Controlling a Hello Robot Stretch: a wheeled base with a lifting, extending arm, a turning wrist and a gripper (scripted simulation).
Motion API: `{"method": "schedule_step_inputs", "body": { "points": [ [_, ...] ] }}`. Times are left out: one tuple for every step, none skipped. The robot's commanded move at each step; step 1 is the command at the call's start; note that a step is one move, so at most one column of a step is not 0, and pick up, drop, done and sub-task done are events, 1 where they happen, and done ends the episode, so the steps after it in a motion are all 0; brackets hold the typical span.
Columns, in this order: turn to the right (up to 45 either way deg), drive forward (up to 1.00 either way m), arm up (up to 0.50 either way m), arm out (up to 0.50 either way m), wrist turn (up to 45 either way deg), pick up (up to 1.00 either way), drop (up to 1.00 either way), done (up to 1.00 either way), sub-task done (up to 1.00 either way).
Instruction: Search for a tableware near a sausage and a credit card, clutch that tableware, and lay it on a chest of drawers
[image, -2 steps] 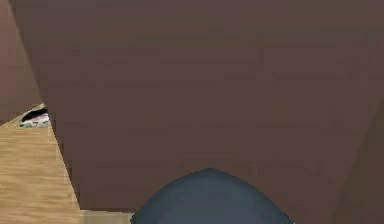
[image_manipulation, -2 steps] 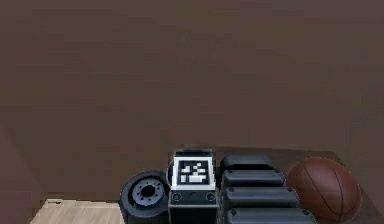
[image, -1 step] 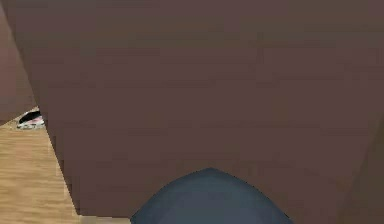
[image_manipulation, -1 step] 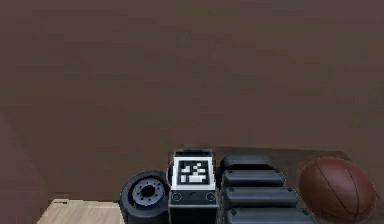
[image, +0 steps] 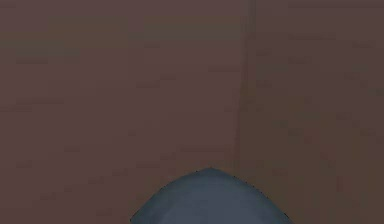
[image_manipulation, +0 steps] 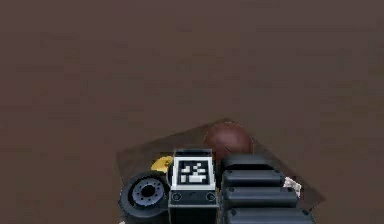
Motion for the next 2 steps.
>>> {"method": "schedule_step_inputs", "body": {
  "points": [
    [0.0,0.1,0.0,0.0,0.0,0.0,0.0,0.0,0.0],
    [45.0,0.0,0.0,0.0,0.0,0.0,0.0,0.0,0.0]
  ]
}}
